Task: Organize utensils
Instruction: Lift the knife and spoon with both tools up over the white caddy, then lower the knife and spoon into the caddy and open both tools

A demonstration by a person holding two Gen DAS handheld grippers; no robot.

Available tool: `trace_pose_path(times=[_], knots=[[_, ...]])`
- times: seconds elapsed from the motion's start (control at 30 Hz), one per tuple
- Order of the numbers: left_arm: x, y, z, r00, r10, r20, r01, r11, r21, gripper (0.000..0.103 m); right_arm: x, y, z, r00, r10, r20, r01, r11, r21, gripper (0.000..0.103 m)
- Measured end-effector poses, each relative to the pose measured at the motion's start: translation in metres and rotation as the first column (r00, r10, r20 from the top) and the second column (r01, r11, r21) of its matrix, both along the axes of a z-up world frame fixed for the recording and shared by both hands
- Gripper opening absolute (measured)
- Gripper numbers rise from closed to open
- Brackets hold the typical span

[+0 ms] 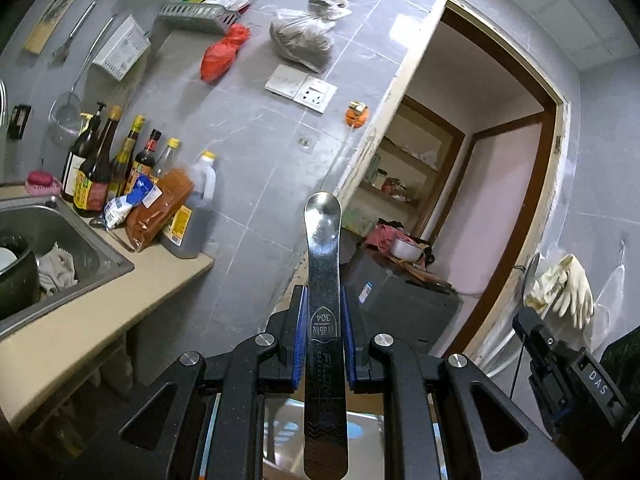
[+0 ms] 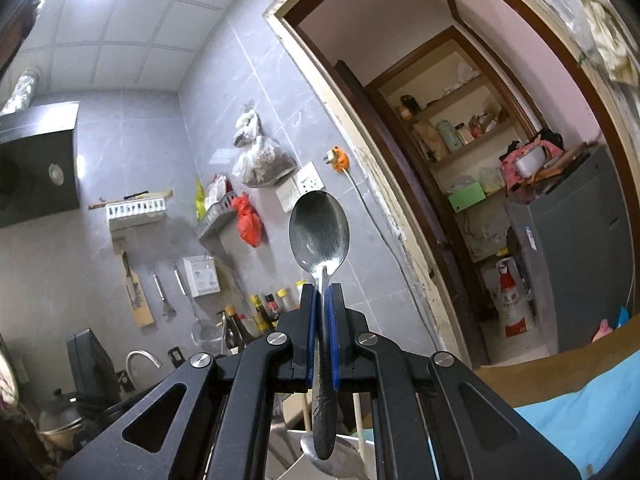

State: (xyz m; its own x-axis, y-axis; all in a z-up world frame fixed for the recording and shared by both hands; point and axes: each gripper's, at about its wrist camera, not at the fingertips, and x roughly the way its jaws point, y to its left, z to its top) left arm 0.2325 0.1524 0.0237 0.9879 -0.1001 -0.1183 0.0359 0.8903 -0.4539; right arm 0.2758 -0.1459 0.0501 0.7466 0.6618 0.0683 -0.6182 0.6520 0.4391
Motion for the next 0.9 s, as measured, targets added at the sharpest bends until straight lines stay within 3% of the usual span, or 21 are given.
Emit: trace_pose_path(times=[0.17,0.9], knots=[[0.004,0.001,-0.014,1.000,-0.014,0.010,0.014,1.000,-0.008,0.013,0.005,0.005,-0.018,0.999,-0.019,-0.026,0.018,1.000,-0.011,0.004],[0.005,-0.033,-0.043,0.995,0.006,0.101,-0.023,0.986,0.166,0.013,-0.001,0.028,-0.048,0.998,-0.038,-0.048,0.032,0.992,-0.125,0.004]])
